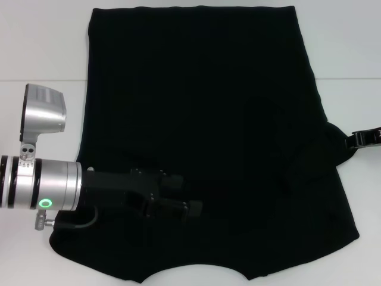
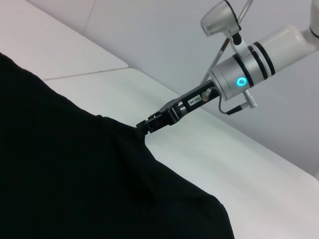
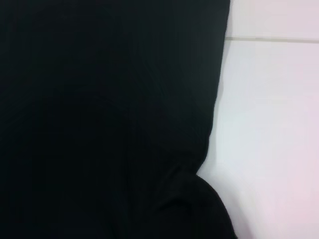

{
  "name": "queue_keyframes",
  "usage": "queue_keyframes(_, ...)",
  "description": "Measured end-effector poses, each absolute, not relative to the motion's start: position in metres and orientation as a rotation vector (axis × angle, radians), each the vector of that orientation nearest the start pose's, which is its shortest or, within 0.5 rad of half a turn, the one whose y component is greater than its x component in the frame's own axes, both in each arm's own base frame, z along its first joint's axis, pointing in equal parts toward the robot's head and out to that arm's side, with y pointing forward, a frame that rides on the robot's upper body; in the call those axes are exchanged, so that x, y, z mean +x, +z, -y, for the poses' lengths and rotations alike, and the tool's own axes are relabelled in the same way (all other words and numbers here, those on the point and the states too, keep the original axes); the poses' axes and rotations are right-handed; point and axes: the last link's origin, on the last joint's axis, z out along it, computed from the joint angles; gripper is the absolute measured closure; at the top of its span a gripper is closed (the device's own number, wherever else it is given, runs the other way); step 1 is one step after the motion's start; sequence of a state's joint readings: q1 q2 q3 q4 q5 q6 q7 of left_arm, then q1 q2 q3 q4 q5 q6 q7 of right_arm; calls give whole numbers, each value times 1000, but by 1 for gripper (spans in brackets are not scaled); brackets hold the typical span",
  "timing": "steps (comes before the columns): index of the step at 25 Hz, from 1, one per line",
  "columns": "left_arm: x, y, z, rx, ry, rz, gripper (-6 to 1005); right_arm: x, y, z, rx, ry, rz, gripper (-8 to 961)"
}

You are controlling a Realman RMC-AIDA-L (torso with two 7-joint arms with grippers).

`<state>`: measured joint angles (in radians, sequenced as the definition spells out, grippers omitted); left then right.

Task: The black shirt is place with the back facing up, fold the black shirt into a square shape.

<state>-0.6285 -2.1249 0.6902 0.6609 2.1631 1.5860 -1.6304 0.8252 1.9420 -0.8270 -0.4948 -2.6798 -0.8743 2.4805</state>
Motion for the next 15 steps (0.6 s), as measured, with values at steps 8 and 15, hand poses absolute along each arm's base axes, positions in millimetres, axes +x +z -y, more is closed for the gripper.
queue_keyframes(8,-234,-29,-334,-2874,-613,894,51,304,35,-441,-2018,-126,-1337,828)
queue_keyframes(15,-235,-29,-335,-2864,-610,905,51,294,37,-445,-2052,-80,-1317,882)
